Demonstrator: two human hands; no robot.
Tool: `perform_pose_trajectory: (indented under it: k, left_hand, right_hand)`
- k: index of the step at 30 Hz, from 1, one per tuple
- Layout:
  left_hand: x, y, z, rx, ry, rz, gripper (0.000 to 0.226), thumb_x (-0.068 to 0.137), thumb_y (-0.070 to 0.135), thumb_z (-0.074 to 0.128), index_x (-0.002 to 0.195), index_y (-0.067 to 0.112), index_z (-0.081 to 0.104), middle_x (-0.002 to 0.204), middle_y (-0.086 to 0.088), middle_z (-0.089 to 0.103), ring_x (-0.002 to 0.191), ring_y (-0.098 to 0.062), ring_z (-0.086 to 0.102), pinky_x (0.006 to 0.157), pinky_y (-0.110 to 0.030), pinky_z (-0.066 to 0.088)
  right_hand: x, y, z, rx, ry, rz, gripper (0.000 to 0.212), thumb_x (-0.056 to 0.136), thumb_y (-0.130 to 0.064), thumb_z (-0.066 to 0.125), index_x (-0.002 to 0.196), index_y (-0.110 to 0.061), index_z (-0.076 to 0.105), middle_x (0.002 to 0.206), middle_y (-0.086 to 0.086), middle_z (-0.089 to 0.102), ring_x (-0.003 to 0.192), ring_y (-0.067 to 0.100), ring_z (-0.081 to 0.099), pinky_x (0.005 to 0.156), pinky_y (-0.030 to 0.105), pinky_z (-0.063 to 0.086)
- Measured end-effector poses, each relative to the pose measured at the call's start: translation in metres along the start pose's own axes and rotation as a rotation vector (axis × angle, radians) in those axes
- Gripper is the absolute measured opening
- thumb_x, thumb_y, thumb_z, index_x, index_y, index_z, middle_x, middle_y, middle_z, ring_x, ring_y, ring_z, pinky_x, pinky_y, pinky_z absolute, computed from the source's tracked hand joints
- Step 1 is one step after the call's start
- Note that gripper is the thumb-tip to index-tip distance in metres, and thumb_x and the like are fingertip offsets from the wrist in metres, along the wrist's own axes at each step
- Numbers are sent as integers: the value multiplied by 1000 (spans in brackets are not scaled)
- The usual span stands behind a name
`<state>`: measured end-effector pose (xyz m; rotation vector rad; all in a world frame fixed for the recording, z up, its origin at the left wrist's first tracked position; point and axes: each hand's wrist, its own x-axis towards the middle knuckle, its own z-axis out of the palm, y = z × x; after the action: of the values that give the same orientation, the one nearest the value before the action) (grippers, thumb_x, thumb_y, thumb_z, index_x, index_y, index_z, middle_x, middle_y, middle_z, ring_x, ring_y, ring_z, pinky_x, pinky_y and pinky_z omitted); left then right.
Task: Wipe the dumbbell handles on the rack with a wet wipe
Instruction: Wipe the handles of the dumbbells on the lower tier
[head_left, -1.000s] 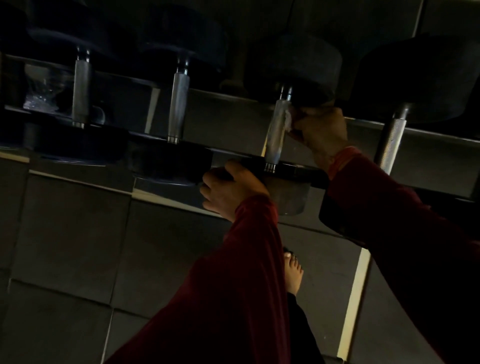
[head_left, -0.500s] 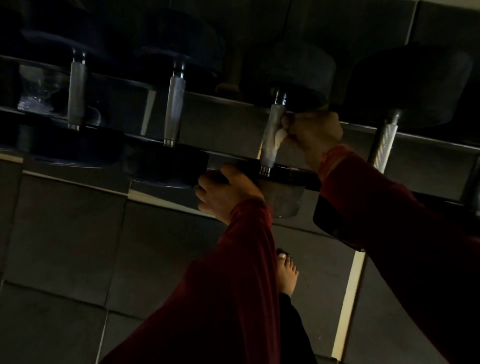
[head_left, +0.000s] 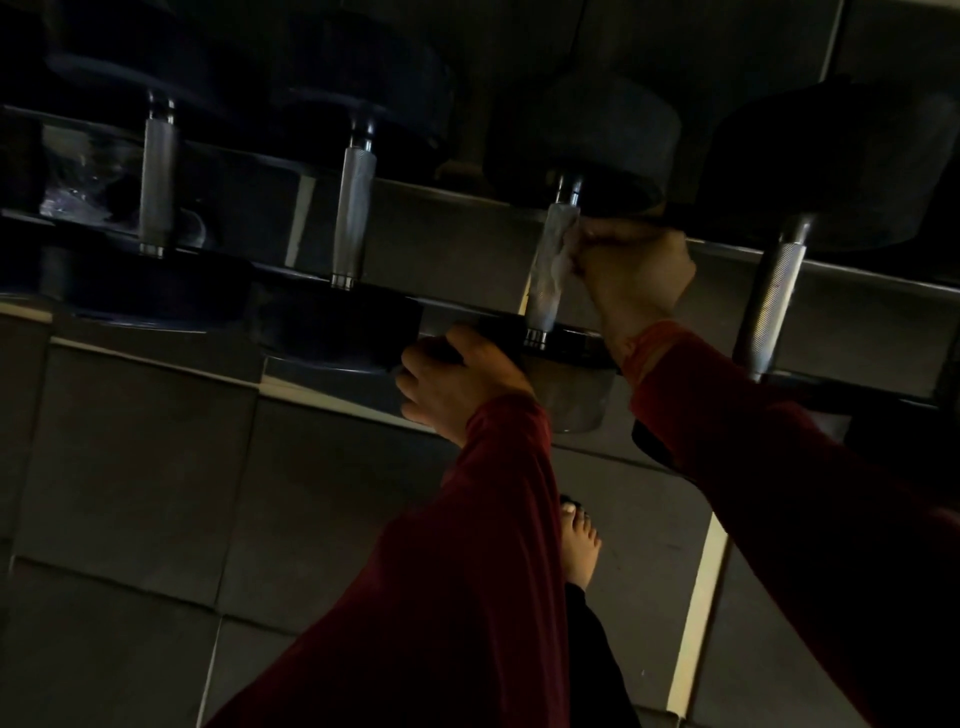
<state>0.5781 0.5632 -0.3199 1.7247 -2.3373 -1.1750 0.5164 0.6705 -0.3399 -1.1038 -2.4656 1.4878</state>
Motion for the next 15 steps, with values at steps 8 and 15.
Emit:
perform_pose_trajectory:
  k: [8, 15]
  left_hand:
    - [1, -1, 1, -4, 11, -8, 34, 92, 34, 51, 112, 7, 58, 119, -13, 53, 112, -31, 43, 79, -24, 16]
    - [0, -2, 0, 0, 4, 21, 35, 92, 35, 49, 111, 7, 59, 117, -12, 55, 110, -27, 44, 73, -21, 10]
  right_hand:
    - [-18, 31, -23, -258, -430, -756, 24, 87, -12, 56, 100, -11, 77, 109, 5, 73, 104, 9, 63, 97, 4, 39]
    - [23, 14, -6, -776, -407, -1203, 27, 73, 3, 74, 100, -5, 75, 100, 13, 74, 101, 38, 64, 87, 41, 52]
